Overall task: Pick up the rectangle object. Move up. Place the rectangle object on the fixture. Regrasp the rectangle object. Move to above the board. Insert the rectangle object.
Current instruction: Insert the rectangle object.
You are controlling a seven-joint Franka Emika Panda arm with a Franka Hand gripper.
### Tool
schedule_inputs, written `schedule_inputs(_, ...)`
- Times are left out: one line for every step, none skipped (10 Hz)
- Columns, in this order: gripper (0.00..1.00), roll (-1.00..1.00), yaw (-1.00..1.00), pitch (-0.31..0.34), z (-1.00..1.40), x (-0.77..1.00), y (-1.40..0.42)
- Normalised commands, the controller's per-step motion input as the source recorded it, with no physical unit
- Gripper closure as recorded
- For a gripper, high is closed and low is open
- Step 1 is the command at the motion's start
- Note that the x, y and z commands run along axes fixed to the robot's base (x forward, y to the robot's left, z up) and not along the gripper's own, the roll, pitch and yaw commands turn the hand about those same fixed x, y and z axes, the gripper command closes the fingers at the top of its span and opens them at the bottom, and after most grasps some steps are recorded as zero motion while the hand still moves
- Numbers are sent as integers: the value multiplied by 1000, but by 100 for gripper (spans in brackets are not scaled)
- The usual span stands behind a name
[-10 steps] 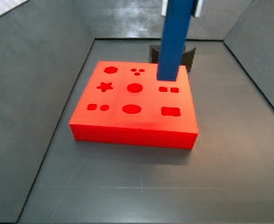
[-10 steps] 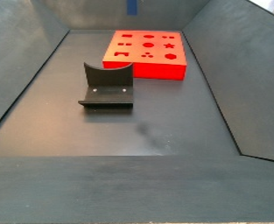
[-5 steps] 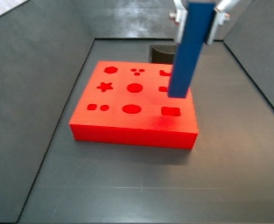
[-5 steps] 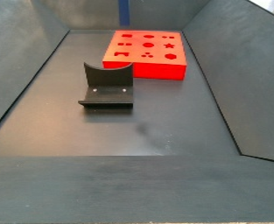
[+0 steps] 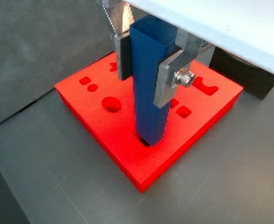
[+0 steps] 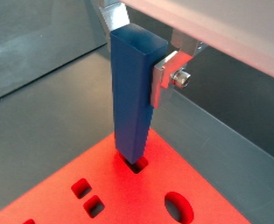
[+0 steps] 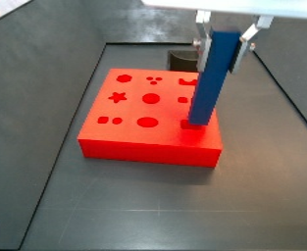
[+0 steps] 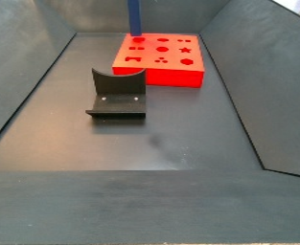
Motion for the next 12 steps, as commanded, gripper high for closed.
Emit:
schedule_inputs(100, 0, 146, -23, -160, 0, -6)
schedule_inputs(100, 0, 69, 0, -66, 0, 0)
schedule_inputs(100, 0, 17, 0, -43, -6, 0)
schedule_inputs(100, 0, 0, 0, 0, -66, 0)
schedule_inputs(100, 0, 0, 0, 0, -63, 0)
schedule_inputs(100, 0, 0, 0, 0, -51, 0)
schedule_inputs(100, 0, 0, 0, 0, -57, 0)
schedule_inputs(100, 0, 0, 0, 0, -89, 0)
schedule_inputs(100, 0, 0, 0, 0, -109, 0)
schedule_inputs(100, 0, 0, 0, 0, -49, 0)
schedule_inputs(100, 0, -54, 0, 0, 0, 0)
schedule_inputs(100, 0, -120, 0, 0, 0, 0)
